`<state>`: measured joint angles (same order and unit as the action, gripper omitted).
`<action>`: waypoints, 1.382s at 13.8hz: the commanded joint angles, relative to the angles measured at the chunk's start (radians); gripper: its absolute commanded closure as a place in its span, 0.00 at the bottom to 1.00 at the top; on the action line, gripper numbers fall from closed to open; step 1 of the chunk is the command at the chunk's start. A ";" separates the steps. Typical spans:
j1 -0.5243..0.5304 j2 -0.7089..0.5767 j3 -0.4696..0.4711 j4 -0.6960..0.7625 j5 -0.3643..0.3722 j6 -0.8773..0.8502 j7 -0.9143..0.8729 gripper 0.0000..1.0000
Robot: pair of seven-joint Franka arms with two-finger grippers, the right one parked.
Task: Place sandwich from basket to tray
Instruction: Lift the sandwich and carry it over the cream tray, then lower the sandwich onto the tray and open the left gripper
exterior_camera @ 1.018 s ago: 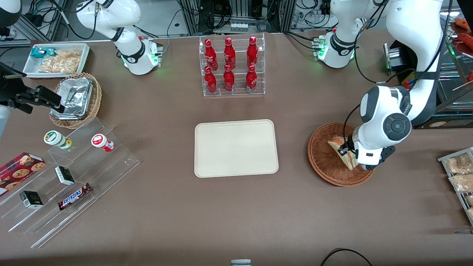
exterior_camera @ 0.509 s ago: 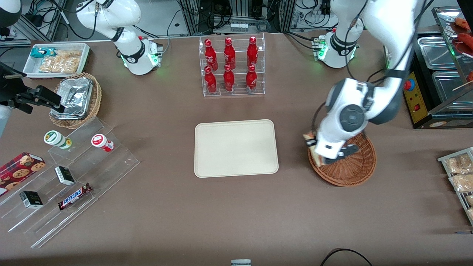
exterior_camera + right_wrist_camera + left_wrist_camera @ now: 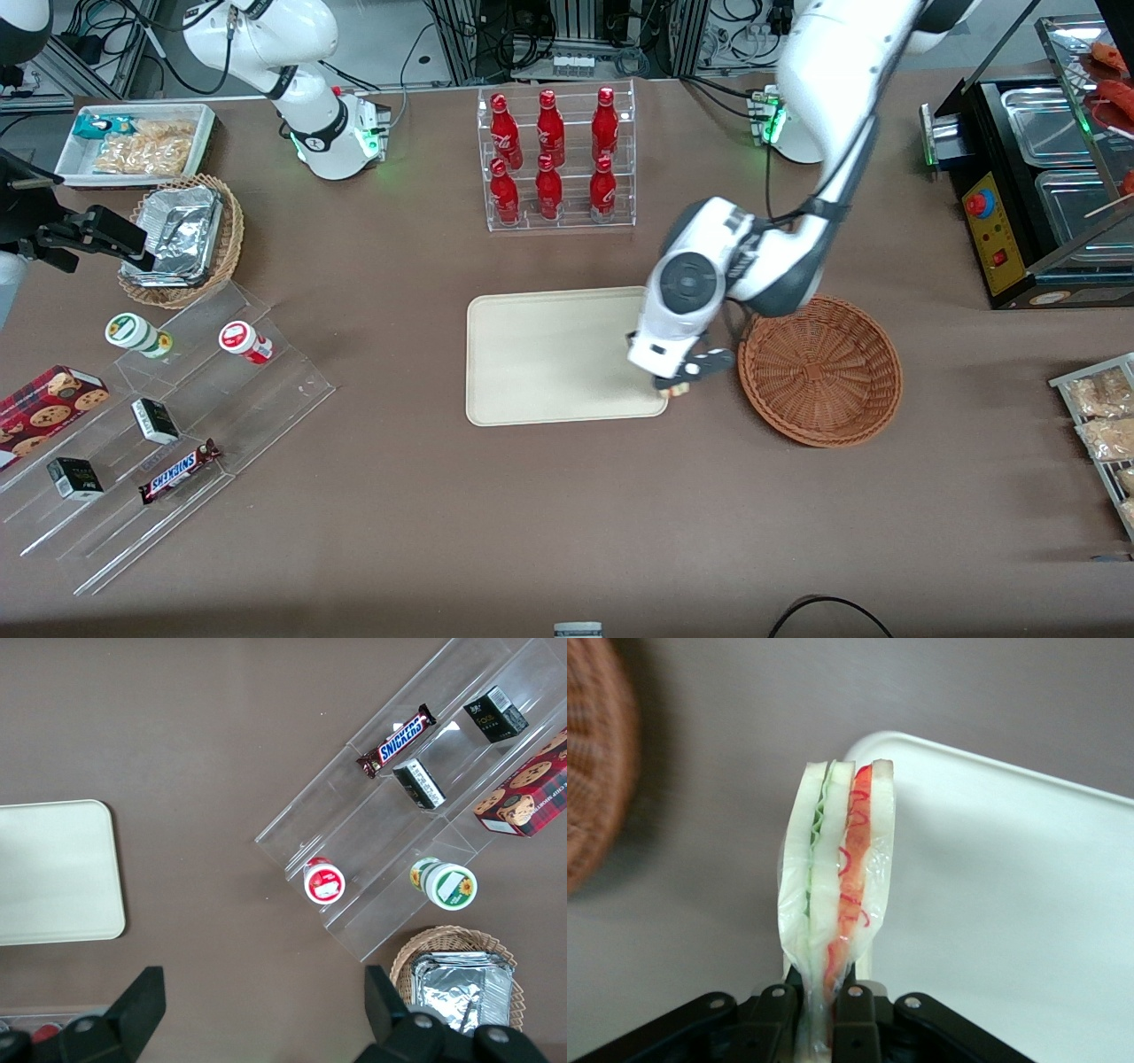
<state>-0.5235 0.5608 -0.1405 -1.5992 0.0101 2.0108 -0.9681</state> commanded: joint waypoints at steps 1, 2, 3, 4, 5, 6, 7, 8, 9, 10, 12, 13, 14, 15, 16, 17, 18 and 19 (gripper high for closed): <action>-0.065 0.095 0.010 0.157 -0.002 -0.015 -0.069 1.00; -0.088 0.125 0.009 0.192 -0.002 -0.015 -0.090 1.00; -0.111 0.152 0.009 0.226 -0.002 -0.012 -0.109 1.00; -0.128 0.180 0.009 0.260 -0.002 -0.004 -0.127 1.00; -0.147 0.207 0.009 0.296 -0.002 0.008 -0.145 1.00; -0.151 0.226 0.007 0.317 -0.002 0.009 -0.147 1.00; -0.151 0.249 -0.013 0.344 -0.004 0.009 -0.149 1.00; -0.150 0.266 -0.039 0.361 -0.002 0.009 -0.149 1.00; -0.150 0.278 -0.040 0.364 -0.002 0.009 -0.146 1.00; -0.151 0.286 -0.042 0.363 -0.002 0.009 -0.143 1.00; -0.151 0.297 -0.044 0.363 -0.002 0.017 -0.132 1.00; -0.150 0.301 -0.045 0.363 -0.002 0.029 -0.129 1.00; -0.150 0.307 -0.045 0.360 -0.002 0.043 -0.127 1.00; -0.150 0.313 -0.045 0.360 -0.001 0.055 -0.123 0.99; -0.150 0.315 -0.045 0.360 -0.002 0.057 -0.106 0.99; -0.148 0.315 -0.045 0.360 -0.004 0.057 -0.100 0.99; -0.147 0.314 -0.045 0.360 -0.004 0.054 -0.098 0.96; -0.142 0.310 -0.047 0.360 -0.012 0.052 -0.097 0.86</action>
<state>-0.6695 0.8590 -0.1831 -1.2740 0.0099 2.0692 -1.0801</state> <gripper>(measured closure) 0.855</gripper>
